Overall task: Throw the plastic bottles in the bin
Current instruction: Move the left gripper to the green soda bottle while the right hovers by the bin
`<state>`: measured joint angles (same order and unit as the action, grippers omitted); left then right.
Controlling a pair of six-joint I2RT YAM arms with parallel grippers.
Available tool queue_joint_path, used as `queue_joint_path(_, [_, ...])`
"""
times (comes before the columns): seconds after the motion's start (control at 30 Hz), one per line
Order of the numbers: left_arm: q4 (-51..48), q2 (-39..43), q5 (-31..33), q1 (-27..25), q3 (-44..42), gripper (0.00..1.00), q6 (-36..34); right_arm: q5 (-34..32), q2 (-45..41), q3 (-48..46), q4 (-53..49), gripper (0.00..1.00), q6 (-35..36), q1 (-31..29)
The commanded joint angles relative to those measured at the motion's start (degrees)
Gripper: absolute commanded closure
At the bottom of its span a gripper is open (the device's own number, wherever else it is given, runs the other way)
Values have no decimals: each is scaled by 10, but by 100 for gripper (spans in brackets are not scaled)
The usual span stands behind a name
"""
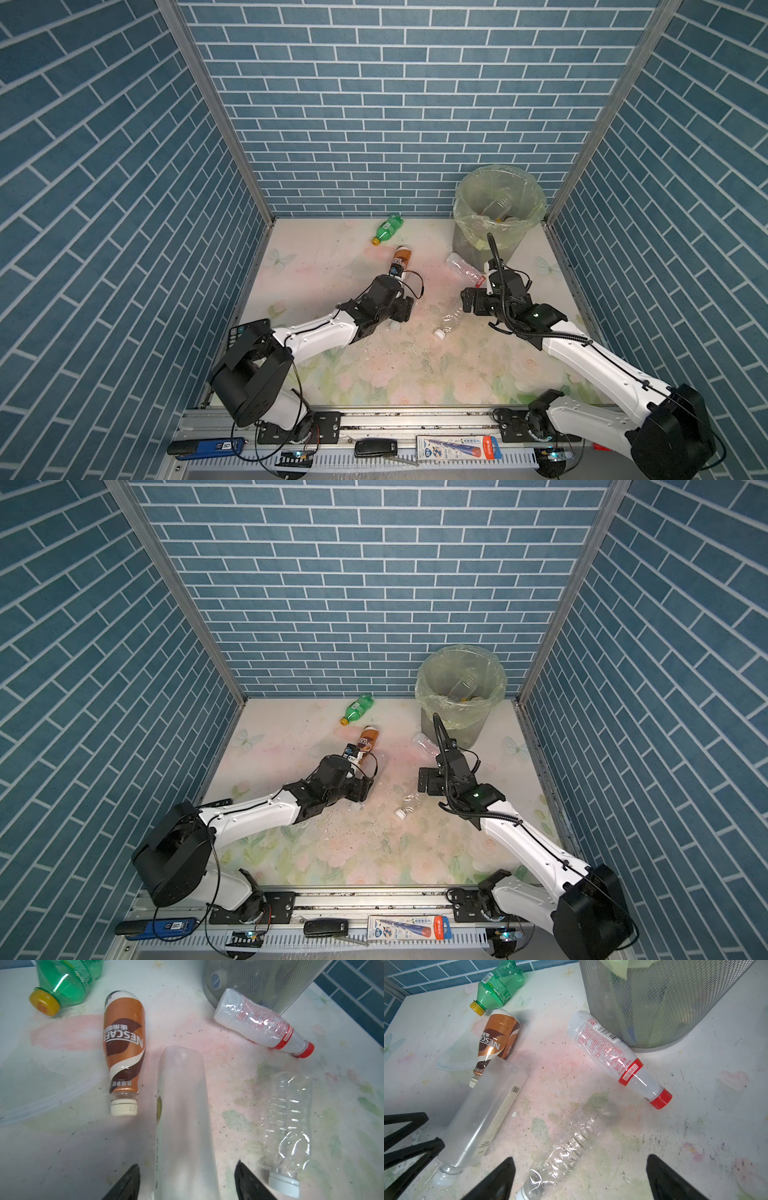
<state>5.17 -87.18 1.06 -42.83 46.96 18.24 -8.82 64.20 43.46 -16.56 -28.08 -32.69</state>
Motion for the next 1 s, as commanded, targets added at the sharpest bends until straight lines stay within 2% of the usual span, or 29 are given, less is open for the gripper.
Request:
queue_joint_path(0.0, [-15,-62,-59,-1,16,22,18,4,22,36,17,2,13,5])
queue_joint_path(0.07, [-12,-78,-67,-1,25,12,27,11,31,44,20,1,17,7])
queue_joint_path(0.1, [-10,-70,-57,-1,24,4,32,14,33,48,19,1,19,9])
queue_joint_path(0.13, [-7,-54,-38,1,19,1,35,17,35,53,17,1,21,11])
queue_joint_path(0.23, [-37,-20,0,32,47,1,26,27,36,58,15,1,25,20])
queue_joint_path(0.33, [-82,-35,-37,111,128,1,38,37,47,69,10,1,30,30])
queue_joint_path(0.47, [-61,-69,-97,184,209,1,54,59,67,94,4,1,33,44])
queue_joint_path(0.73, [-52,-243,-151,292,387,1,79,91,104,164,-28,1,35,61])
queue_joint_path(0.97, [-52,-376,-197,347,519,1,103,110,140,197,-42,1,36,68])
